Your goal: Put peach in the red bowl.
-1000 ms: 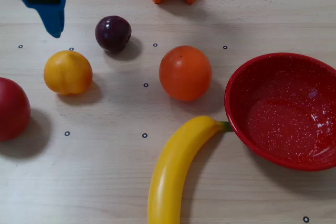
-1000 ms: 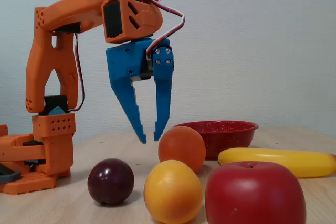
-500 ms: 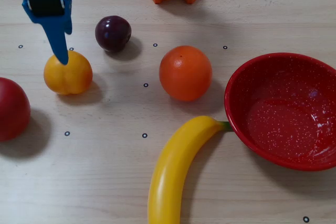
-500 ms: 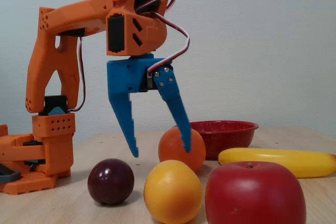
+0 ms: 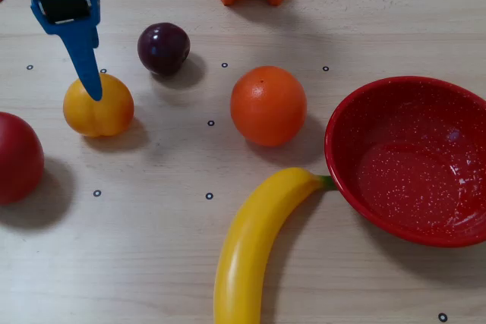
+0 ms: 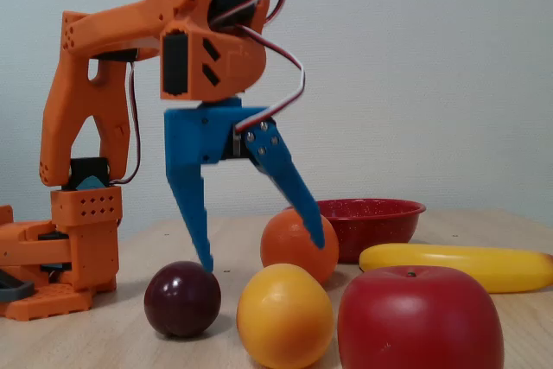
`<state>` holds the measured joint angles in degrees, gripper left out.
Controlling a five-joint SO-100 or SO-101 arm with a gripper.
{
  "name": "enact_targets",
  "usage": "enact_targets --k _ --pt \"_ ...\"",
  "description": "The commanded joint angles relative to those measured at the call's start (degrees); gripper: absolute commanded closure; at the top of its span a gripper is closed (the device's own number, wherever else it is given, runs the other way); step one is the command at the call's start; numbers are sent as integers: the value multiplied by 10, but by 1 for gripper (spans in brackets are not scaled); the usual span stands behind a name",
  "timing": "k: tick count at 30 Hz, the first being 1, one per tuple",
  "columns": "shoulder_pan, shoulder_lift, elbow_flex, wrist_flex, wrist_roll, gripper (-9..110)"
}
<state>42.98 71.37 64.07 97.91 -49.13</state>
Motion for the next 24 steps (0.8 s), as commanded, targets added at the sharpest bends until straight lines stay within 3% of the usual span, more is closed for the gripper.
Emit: enact_targets --k 1,24 --pt "20 25 -62 -4 -22 62" --pt "18 -18 -59 -42 -92 55"
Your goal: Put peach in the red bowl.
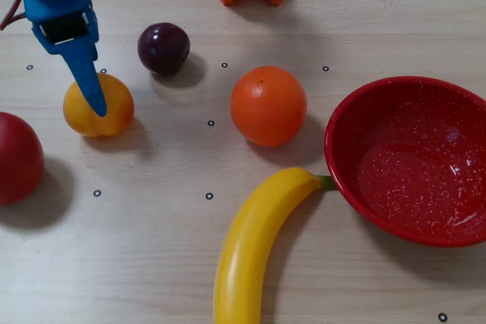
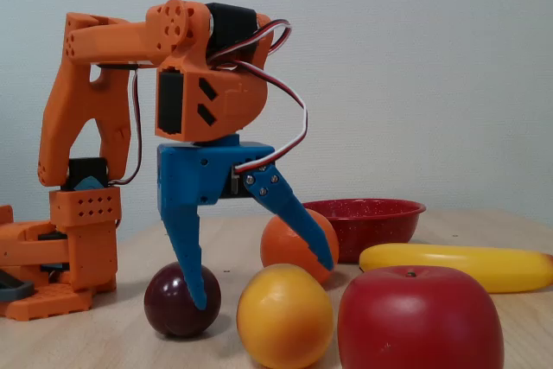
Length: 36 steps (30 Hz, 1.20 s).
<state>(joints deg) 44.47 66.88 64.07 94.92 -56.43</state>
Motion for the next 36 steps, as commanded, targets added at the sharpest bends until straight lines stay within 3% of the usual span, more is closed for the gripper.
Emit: enact_targets --k 1,36 --pt "4 25 -59 -13 -23 55" --pt "4 -43 -42 -77 -47 53"
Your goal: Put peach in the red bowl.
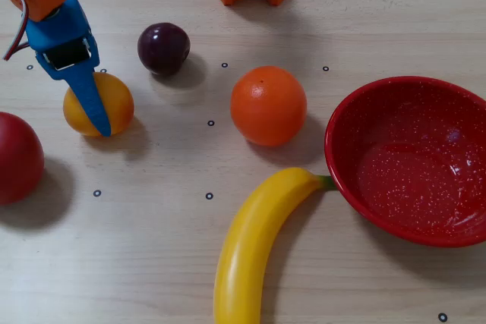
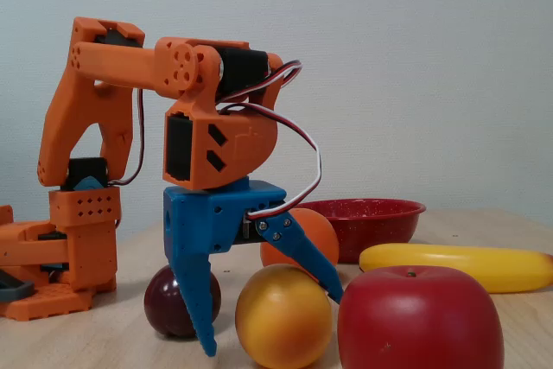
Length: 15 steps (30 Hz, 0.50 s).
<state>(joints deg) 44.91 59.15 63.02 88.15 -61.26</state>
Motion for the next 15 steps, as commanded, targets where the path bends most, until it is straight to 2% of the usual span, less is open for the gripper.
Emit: enact_targets --k 1,15 --pt "-2 34 -29 -11 4 53" --pt "-30 42 -11 -18 36 54"
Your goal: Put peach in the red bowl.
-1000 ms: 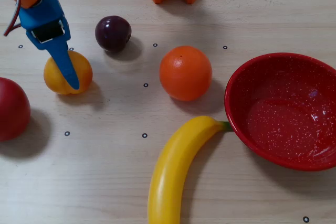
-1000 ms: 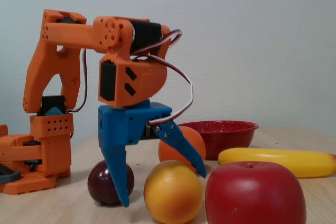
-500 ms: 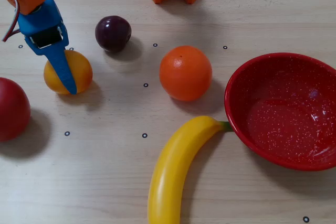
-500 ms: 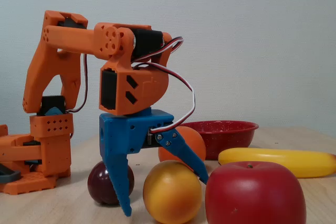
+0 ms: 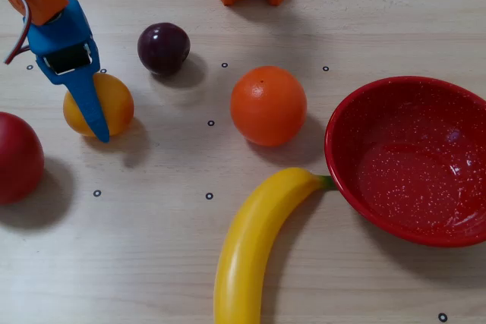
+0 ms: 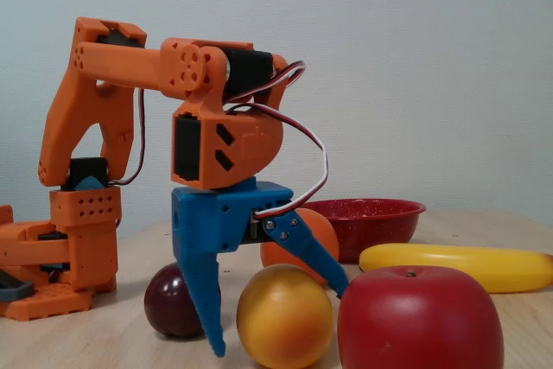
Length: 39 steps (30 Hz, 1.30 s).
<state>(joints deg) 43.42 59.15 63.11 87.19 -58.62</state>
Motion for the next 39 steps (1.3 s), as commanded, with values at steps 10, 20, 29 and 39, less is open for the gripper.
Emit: enact_targets --k 10,20,29,39 --pt "-33 41 -6 -9 21 55" --pt "-33 39 -7 -14 20 57" --pt "-35 40 -2 -19 17 61" --pt "-43 43 1 -6 -11 87"
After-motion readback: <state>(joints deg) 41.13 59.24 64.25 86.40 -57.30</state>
